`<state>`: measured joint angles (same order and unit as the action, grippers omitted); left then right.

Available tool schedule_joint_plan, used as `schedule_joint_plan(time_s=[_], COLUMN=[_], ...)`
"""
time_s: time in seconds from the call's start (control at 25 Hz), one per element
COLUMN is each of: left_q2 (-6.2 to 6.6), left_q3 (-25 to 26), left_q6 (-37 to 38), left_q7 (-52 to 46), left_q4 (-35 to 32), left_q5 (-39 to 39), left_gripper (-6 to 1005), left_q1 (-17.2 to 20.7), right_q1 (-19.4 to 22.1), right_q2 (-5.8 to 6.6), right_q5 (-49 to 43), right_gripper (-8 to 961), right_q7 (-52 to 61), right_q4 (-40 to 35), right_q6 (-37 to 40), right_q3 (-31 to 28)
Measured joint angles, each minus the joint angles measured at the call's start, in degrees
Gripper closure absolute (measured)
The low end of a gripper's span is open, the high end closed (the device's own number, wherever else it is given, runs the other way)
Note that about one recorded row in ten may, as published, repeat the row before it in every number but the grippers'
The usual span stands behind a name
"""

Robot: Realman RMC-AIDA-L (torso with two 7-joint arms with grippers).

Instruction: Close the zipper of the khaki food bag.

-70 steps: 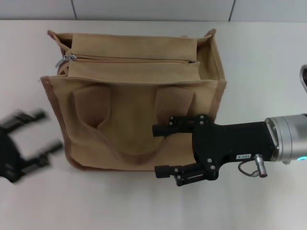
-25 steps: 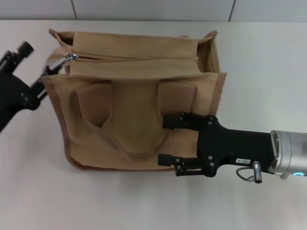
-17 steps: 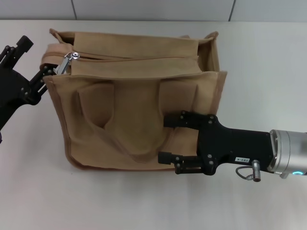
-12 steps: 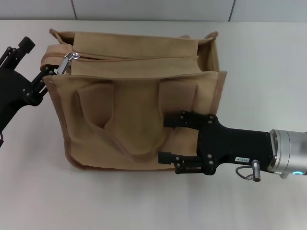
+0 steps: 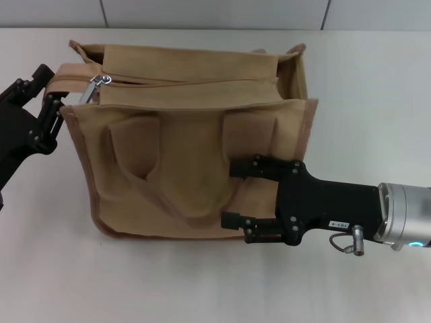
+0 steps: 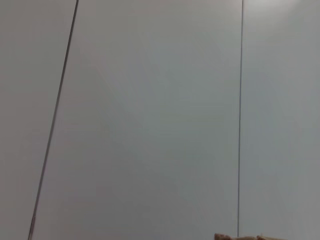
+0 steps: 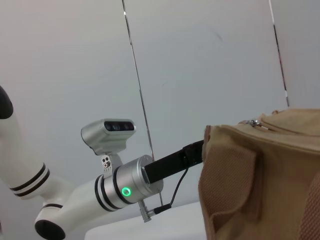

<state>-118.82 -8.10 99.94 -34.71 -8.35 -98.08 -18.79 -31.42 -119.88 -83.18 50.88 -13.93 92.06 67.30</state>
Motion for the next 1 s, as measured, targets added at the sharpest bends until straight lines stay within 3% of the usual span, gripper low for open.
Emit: schedule_joint_plan(time_s=[0.08,0.4,0.72,0.92,1.0], left_q2=[0.0,-0.05,-0.09,-0.09,-0.08], left_q3=[0.1,0.2,0.4,0.2,0.1], left_q6=[0.0,0.7,2.9,3.4,4.2], left_q7=[0.0,0.1,4.2,3.7,3.2], left_q4=[0.0,0.7,2.9,3.0,3.1], left_q5=[0.0,0.1,0.3,0.4,0.3], left_gripper=[693,916,976,973,972], left_q1=[0.1,0.4,0.8,0.3,-0.5], right_q1=[0.0,0.3,0.8,1.4,-0.1], right_q2=[0.0,0.0,0.0,0.3,0.44], right_q5=[0.1,0.3,0.7,2.4,7.0], right_gripper=[133,133,133,133,133], right_q7=[-0.3,-0.7,-0.7,0.4,8.0], right_q4=[0.2,1.5,1.8,1.3,0.5], right_q6=[0.0,2.1,5.7,16.0,20.4], right_q3=[-0.1,-0.3,-0.4,-0.6,-1.1])
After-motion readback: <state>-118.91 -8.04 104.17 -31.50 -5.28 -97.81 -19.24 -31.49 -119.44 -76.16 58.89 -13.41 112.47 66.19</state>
